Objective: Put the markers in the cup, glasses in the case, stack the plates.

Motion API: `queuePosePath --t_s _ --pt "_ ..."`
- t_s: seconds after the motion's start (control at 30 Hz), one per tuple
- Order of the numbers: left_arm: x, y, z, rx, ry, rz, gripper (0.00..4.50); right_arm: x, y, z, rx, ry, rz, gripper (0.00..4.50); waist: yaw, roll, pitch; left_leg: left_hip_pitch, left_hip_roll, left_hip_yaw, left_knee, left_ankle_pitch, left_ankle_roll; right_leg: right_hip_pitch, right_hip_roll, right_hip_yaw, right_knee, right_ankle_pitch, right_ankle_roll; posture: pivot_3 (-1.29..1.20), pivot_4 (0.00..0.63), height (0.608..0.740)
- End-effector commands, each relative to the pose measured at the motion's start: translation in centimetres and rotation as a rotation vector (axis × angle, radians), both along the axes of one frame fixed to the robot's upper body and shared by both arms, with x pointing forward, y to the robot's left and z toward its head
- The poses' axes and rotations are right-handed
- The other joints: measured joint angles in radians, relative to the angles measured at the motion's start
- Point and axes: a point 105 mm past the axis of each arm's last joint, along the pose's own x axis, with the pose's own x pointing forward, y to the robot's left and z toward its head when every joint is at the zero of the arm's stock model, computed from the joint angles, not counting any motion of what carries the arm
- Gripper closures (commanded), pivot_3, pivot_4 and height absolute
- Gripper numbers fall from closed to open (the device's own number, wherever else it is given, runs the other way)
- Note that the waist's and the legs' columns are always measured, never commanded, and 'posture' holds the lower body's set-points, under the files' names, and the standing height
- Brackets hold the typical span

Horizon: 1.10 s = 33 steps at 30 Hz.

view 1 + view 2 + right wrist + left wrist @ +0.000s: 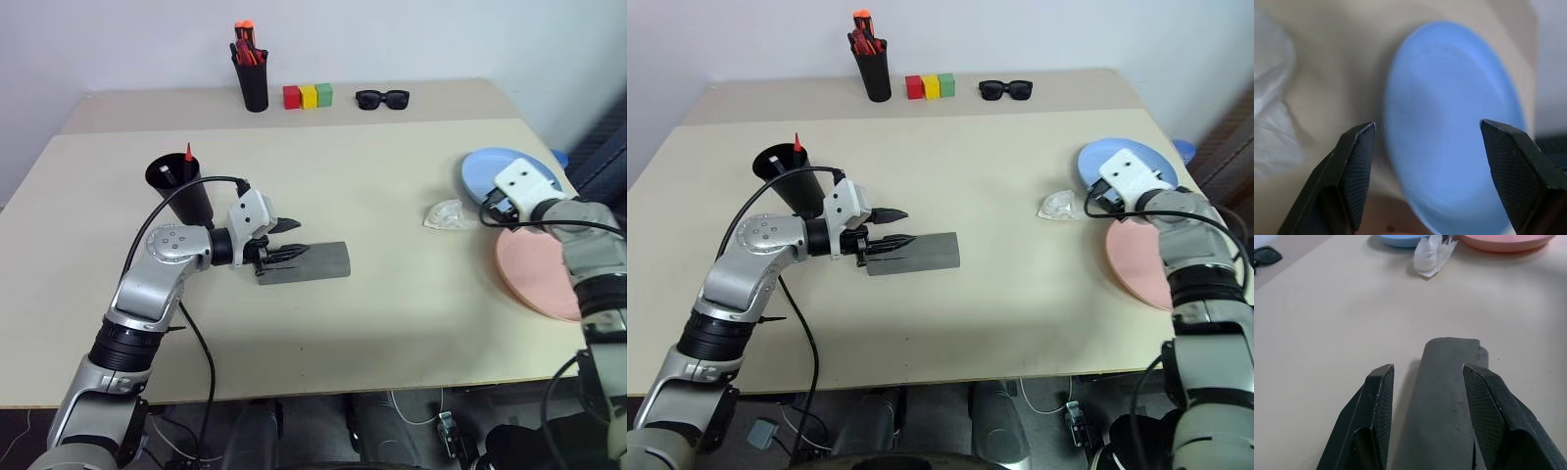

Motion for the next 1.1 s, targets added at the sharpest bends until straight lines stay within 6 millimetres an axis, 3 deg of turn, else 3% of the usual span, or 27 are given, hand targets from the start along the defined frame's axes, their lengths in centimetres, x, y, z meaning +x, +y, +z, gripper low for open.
queuePosePath --t_s 0.03,0.13,0.27,0.3,0.43,0.63,0.7,0.8,0.87,0.97,1.1 --pt "-0.6 -0.2 1.4 -0.041 -0.038 -0.002 2.28 0.9 0.1 0.4 -0.019 -0.033 0.003 1.29 -0.002 0.0 0.0 0.0 0.0 0.0 0.0 0.0 0.0 0.0 0.0 0.0 0.0 0.0 0.0 0.0 0.15 0.74" --pt "-0.7 0.0 1.3 -0.046 -0.03 0.009 2.3 1.0 0.2 0.0 -0.03 -0.02 0.013 2.39 -0.003 0.0 0.0 0.0 0.0 0.0 0.0 0.0 0.0 0.0 0.0 0.0 0.0 0.0 0.0 0.0 0.15 0.74" --pt "-0.8 0.2 1.3 -0.053 -0.032 0.026 2.3 0.9 0.0 1.2 -0.09 -0.063 0.039 4.44 -0.004 0.0 0.0 0.0 0.0 0.0 0.0 0.0 0.0 0.0 0.0 0.0 0.0 0.0 0.0 0.0 0.15 0.74" --pt "-0.7 0.3 1.2 -0.054 -0.033 0.034 2.3 0.9 0.1 2.0 -0.119 -0.098 0.055 4.49 -0.004 0.001 0.0 0.0 0.0 0.0 0.0 0.0 0.0 0.0 0.0 0.0 0.0 0.0 0.0 0.0 0.15 0.74" --pt "-0.3 0.3 1.4 -0.07 -0.04 0.054 2.3 -0.4 0.0 4.4 -0.153 -0.175 0.108 4.49 -0.005 0.001 0.001 0.0 0.0 0.0 0.0 0.0 0.0 0.0 0.0 0.0 0.0 0.0 0.0 0.0 0.15 0.74" --pt "0.3 -0.1 1.3 -0.097 -0.029 0.059 2.3 -6.4 -0.4 7.5 -0.088 -0.193 0.19 4.49 0.02 0.002 0.001 -0.001 0.0 -0.001 0.0 0.0 0.0 0.0 0.0 0.0 0.0 0.0 0.001 0.0 0.15 0.74" --pt "0.5 -0.1 1.3 -0.103 -0.021 0.059 2.3 -8.5 -0.5 7.4 -0.058 -0.143 0.193 4.49 0.021 0.003 0.0 -0.001 0.0 -0.001 0.001 0.0 0.0 0.001 0.0 0.0 0.0 0.0 0.001 0.0 0.15 0.74" --pt "0.7 -0.3 1.1 -0.109 -0.005 0.049 2.3 -12.7 -1.2 5.6 -0.042 0.015 0.18 4.49 0.024 0.002 0.0 0.0 0.0 -0.001 0.001 0.0 0.0 0.002 0.0 0.0 0.0 -0.001 0.001 0.0 0.15 0.74" --pt "0.7 -0.4 1.0 -0.11 -0.001 0.041 2.3 -14.3 -1.4 5.0 -0.007 0.072 0.165 4.49 0.022 0.003 0.0 0.001 0.0 -0.001 0.002 0.0 0.0 0.003 0.0 0.0 0.0 -0.001 0.001 0.0 0.15 0.74" --pt "0.6 -0.8 0.6 -0.109 0.02 0.009 2.3 -16.0 -0.4 3.5 0.066 0.172 0.174 3.55 0.011 0.003 0.0 0.001 0.0 0.001 0.002 0.0 0.0 0.003 0.0 0.001 0.0 -0.001 0.0 0.0 0.15 0.74" --pt "0.8 -1.3 0.5 -0.109 0.016 -0.001 2.3 -14.0 1.8 3.6 0.067 0.082 0.209 1.61 0.006 0.003 0.0 0.003 0.0 0.001 0.003 0.0 0.0 0.003 0.001 0.001 0.0 -0.002 -0.002 0.0 0.15 0.74"
